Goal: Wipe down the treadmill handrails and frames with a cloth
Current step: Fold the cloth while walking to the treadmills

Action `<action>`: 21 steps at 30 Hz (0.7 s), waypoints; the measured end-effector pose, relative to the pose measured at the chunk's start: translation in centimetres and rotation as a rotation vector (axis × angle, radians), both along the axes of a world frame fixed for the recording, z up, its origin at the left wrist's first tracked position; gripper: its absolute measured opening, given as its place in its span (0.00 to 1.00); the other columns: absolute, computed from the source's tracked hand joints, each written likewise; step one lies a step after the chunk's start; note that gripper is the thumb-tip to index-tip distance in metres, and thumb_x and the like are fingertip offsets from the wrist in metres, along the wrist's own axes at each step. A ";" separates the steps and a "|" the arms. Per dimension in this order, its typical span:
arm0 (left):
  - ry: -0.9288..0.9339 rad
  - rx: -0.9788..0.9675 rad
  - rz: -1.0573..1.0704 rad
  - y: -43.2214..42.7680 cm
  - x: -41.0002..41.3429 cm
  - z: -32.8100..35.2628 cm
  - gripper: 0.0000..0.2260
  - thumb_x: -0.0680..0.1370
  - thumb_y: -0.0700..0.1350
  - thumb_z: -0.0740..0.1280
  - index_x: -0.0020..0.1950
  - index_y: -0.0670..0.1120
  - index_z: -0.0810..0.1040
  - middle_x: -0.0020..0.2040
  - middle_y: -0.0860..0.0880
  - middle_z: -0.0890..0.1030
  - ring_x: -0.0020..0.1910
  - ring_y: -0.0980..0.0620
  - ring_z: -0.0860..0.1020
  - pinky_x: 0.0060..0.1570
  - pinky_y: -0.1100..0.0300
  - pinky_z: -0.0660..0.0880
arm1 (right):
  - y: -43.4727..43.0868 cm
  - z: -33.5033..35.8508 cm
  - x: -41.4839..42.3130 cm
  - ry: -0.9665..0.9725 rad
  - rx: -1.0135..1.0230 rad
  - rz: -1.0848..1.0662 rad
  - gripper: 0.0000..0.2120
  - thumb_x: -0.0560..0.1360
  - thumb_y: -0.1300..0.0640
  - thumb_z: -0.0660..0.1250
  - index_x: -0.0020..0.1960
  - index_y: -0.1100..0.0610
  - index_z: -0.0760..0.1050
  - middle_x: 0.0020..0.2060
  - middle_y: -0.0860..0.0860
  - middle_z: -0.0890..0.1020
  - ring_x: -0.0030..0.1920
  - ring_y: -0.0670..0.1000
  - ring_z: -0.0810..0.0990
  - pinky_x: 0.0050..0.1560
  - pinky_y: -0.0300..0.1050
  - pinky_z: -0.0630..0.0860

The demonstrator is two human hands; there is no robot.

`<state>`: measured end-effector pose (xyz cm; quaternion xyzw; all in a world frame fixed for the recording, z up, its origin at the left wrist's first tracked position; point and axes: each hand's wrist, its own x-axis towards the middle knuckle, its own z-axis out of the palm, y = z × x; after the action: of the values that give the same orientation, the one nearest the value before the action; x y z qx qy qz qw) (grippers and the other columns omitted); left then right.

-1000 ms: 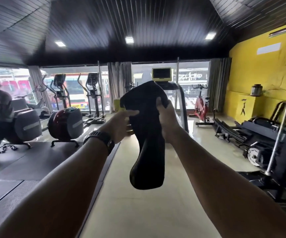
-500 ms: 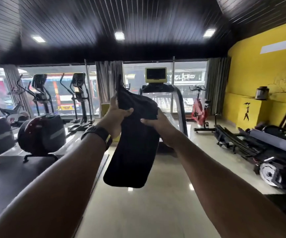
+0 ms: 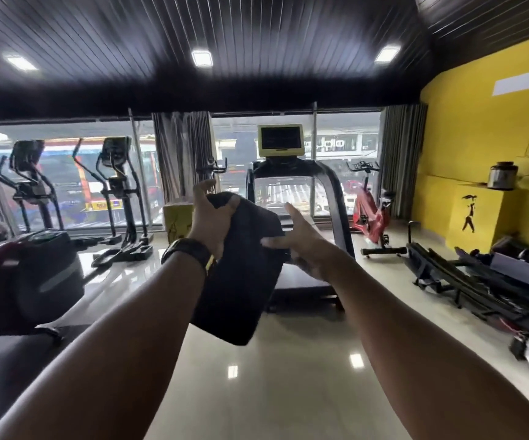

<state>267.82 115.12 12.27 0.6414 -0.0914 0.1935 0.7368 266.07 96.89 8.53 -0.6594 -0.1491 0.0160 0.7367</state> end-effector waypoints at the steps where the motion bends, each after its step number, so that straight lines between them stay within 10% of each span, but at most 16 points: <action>1: 0.004 0.019 0.007 0.2 2.9 0.5 0.24 0.77 0.39 0.71 0.67 0.57 0.66 0.61 0.42 0.76 0.54 0.43 0.79 0.48 0.45 0.81 | 0.1 0.3 2.6 -0.016 0.025 -0.021 0.50 0.71 0.71 0.76 0.82 0.47 0.53 0.67 0.59 0.78 0.55 0.55 0.85 0.56 0.54 0.83; 8: 0.280 0.144 -0.412 -0.3 21.7 -1.5 0.49 0.72 0.28 0.72 0.80 0.57 0.48 0.55 0.42 0.79 0.44 0.45 0.85 0.44 0.43 0.81 | -0.9 -0.7 22.8 -0.198 0.105 -0.304 0.23 0.75 0.73 0.70 0.67 0.58 0.76 0.51 0.58 0.84 0.49 0.53 0.85 0.43 0.43 0.83; 13: 0.219 0.002 -0.210 -2.8 36.4 -2.8 0.41 0.71 0.34 0.76 0.78 0.50 0.58 0.65 0.42 0.73 0.48 0.43 0.83 0.35 0.51 0.81 | -3.5 -2.6 37.9 -0.177 0.089 -0.246 0.35 0.69 0.79 0.71 0.70 0.55 0.72 0.54 0.63 0.82 0.50 0.55 0.84 0.49 0.49 0.83; 21: 0.138 0.265 -0.151 -4.6 59.2 -1.6 0.35 0.68 0.27 0.75 0.71 0.44 0.68 0.59 0.38 0.78 0.54 0.42 0.81 0.48 0.49 0.82 | -6.0 -1.9 61.8 -0.273 0.034 -0.466 0.19 0.70 0.68 0.77 0.60 0.61 0.79 0.52 0.60 0.85 0.54 0.61 0.84 0.55 0.54 0.82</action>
<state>327.01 110.51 10.67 0.7362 -0.1133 0.0794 0.6625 327.86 90.88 6.60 -0.6596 -0.0913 -0.2455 0.7045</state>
